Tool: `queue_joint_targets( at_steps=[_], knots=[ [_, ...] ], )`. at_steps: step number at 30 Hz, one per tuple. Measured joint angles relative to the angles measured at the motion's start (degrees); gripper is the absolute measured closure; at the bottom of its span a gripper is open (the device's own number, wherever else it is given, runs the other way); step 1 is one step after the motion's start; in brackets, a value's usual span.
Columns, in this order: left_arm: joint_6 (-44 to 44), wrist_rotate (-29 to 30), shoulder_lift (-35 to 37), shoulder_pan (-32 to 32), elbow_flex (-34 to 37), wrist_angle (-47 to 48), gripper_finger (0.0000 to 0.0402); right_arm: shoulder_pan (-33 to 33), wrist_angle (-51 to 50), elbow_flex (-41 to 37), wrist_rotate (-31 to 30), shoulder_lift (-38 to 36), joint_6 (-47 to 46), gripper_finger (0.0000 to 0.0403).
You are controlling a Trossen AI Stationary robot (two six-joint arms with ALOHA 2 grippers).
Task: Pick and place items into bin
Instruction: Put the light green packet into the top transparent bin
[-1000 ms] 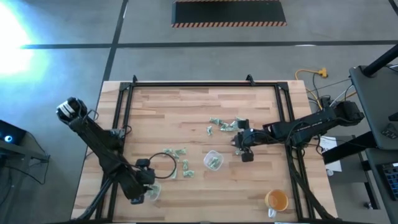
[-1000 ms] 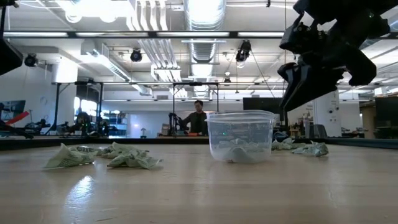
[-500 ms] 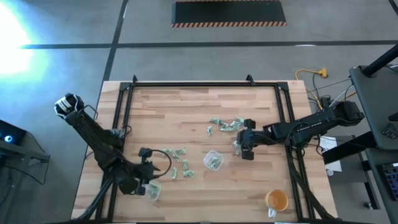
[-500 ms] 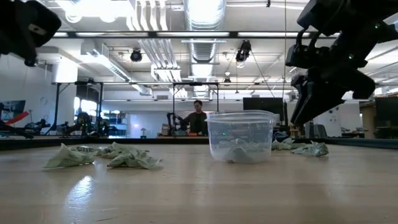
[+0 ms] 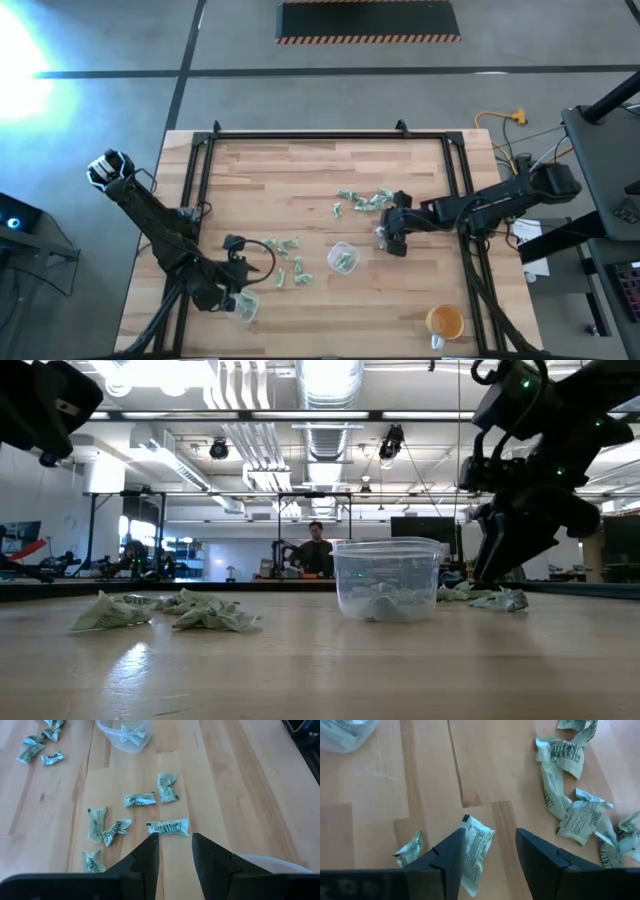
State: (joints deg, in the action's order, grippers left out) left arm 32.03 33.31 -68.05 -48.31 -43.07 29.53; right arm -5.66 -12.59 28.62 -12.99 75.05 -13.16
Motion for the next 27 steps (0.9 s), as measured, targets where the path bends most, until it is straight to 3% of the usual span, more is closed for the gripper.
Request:
queue_joint_targets(
  at_steps=[4,9,17,22,27],
  knots=[
    [-1.0,0.2,0.0,0.0,0.0,0.0,0.0302,1.3,0.1,0.0,0.4,2.4,0.0,0.0232],
    [-1.0,0.2,0.0,0.0,0.1,0.0,0.0302,2.9,1.2,0.0,5.2,5.3,0.2,0.0234],
    [-1.0,0.2,0.0,0.0,0.1,-0.1,0.0302,3.6,1.0,0.7,6.6,5.8,1.3,0.0246],
    [-1.0,0.2,0.0,0.0,0.3,0.0,0.0302,3.6,1.0,0.6,9.0,5.8,2.3,0.0282],
    [-1.0,0.2,0.0,0.0,0.3,0.0,0.0302,3.6,0.9,0.5,10.6,5.7,4.3,0.0344]
  ],
)
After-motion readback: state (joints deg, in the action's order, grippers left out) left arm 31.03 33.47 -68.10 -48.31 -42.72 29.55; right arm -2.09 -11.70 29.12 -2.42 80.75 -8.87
